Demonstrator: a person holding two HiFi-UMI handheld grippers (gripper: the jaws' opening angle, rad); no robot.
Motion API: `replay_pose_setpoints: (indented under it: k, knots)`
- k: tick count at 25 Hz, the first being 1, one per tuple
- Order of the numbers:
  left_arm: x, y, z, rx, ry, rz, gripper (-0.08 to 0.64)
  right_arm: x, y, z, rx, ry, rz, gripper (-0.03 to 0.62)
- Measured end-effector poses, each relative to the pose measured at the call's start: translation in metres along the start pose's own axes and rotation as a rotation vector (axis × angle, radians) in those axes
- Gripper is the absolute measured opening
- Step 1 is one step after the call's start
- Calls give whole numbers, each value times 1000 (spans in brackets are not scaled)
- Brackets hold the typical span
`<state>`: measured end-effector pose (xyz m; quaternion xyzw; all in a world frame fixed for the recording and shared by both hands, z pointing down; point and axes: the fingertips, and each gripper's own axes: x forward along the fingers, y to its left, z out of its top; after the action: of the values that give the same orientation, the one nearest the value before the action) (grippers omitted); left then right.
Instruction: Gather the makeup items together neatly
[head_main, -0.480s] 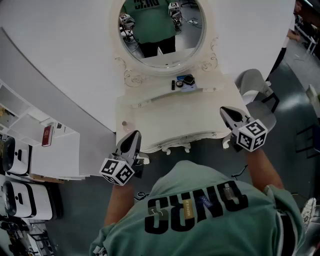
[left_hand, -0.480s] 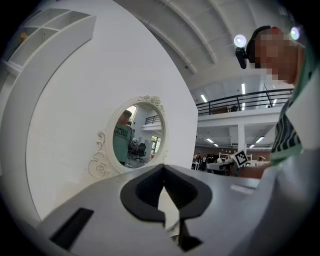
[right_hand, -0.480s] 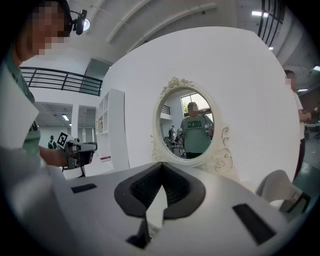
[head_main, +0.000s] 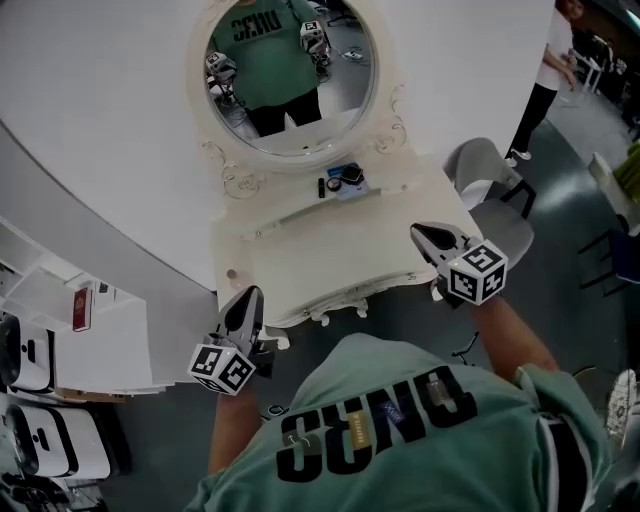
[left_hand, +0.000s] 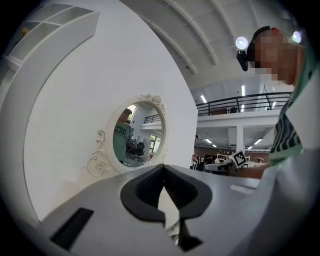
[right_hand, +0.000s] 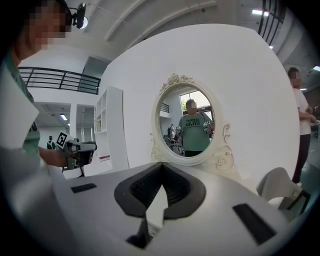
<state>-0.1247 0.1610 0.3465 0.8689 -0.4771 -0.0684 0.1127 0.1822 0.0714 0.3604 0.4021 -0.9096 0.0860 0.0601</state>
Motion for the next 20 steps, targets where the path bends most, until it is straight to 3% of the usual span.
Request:
replay_pose_setpoints:
  k: [13,20]
  knots:
    - [-17,50,5,-5,61,-107,8,10,29,-8,75,-27,-141,-6]
    - [23,68,-2,-5,85,-111,8,45,-5,-25,83,15,-129,52]
